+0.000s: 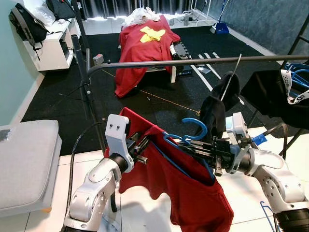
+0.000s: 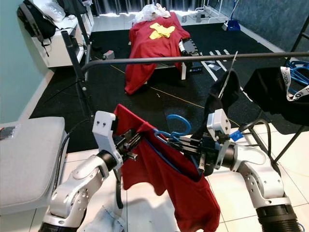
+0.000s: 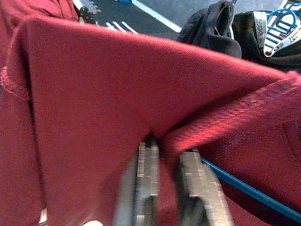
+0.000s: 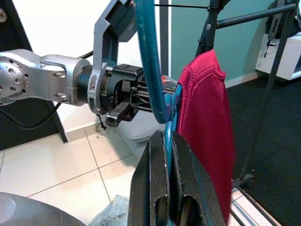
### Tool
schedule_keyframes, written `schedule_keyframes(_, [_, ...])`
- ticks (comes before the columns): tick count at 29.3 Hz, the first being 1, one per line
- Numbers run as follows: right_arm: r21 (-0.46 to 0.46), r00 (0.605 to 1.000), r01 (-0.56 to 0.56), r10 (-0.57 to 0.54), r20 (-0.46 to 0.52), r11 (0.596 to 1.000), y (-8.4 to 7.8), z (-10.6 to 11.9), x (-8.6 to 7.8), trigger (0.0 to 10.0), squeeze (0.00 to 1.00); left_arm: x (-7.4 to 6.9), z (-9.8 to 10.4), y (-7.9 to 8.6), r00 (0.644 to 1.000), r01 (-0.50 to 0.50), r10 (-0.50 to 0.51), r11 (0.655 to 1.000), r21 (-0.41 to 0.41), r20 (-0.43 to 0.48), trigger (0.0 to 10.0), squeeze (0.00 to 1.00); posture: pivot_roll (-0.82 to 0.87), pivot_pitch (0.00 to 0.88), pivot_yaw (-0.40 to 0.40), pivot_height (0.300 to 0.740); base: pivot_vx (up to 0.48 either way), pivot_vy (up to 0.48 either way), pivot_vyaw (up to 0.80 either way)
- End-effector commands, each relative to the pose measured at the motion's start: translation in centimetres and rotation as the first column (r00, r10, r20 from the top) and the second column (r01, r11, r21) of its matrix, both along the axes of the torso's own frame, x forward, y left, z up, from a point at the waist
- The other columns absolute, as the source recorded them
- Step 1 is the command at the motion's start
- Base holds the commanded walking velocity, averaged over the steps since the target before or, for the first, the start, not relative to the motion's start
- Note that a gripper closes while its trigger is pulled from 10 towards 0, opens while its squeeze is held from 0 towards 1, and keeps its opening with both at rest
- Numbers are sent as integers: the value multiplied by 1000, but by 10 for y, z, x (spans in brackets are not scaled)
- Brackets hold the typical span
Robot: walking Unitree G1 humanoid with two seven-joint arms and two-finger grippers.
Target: Hang hanger
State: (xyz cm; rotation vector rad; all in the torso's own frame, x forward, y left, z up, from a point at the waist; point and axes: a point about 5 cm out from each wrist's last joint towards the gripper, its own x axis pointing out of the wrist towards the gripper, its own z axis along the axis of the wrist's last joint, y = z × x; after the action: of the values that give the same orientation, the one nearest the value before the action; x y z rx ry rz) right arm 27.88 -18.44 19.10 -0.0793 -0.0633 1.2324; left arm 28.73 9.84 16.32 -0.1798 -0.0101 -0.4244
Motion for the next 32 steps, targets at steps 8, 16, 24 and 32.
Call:
schedule_keyframes(8, [1, 999, -33, 33, 35, 999, 5, 8, 0, 10000, 0, 4, -9, 21, 994, -109, 110, 993, 32, -24, 0, 0, 53, 73, 26, 740, 0, 0, 0])
schedule_keyframes(16, [-65, 994, -87, 82, -73, 994, 13, -21, -13, 10000, 0, 24, 17, 45, 969, -231, 226, 972, 47, 99, 0, 0, 52, 73, 20, 740, 0, 0, 0])
schedule_keyframes(24, [-105, 990, -95, 83, -112, 990, 18, -41, -20, 10000, 0, 34, 32, 51, 954, -267, 257, 963, 46, 154, 0, 0, 53, 75, 22, 740, 0, 0, 0])
schedule_keyframes(32, [-175, 993, -58, 39, -111, 983, 23, -69, -28, 10000, 0, 45, 54, 53, 940, -279, 262, 959, 49, 220, 0, 0, 56, 76, 27, 740, 0, 0, 0])
